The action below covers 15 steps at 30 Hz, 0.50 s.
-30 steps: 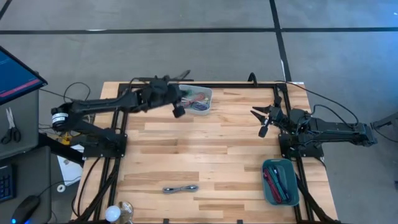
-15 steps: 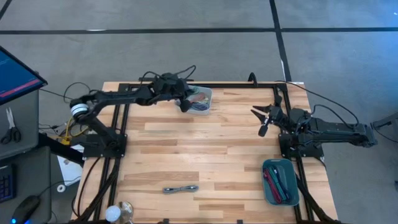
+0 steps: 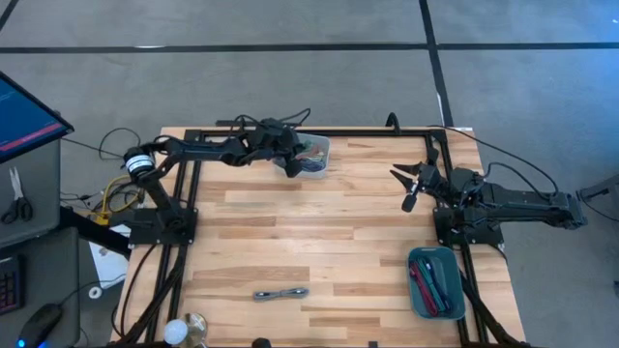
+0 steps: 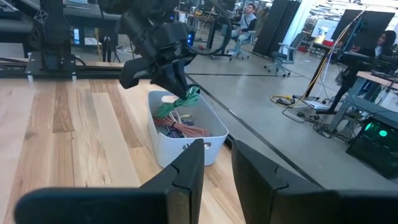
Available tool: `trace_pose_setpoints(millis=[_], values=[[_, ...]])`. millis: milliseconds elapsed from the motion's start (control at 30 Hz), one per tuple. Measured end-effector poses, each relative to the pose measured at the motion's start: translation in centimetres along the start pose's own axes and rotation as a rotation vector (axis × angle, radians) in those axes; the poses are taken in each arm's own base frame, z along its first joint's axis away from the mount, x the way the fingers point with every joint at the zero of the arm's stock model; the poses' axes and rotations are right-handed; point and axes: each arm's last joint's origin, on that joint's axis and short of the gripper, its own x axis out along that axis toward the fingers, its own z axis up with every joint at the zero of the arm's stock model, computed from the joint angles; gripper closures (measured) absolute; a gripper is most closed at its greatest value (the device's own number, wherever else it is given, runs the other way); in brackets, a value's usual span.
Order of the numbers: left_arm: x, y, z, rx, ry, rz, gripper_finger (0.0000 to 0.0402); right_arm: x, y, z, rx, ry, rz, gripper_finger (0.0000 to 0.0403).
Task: Pick & Place USB Port
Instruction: Put the green charger cable into the gray bin
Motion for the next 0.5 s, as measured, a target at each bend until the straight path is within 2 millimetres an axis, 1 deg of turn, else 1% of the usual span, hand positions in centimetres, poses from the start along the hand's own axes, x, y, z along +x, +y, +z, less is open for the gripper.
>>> trace_pose_setpoints(millis=[167,500], values=[[-0.02,0.21,0.59,0.000,-0.057,0.039,0.0351,0.00,0.00,0.00,0.000,0.000,0.000,0.0328],[-0.03,0.25,0.66,-0.019,-0.064,0.047,0.0281,0.00,0.00,0.00,0.000,0.000,0.000,0.0328]])
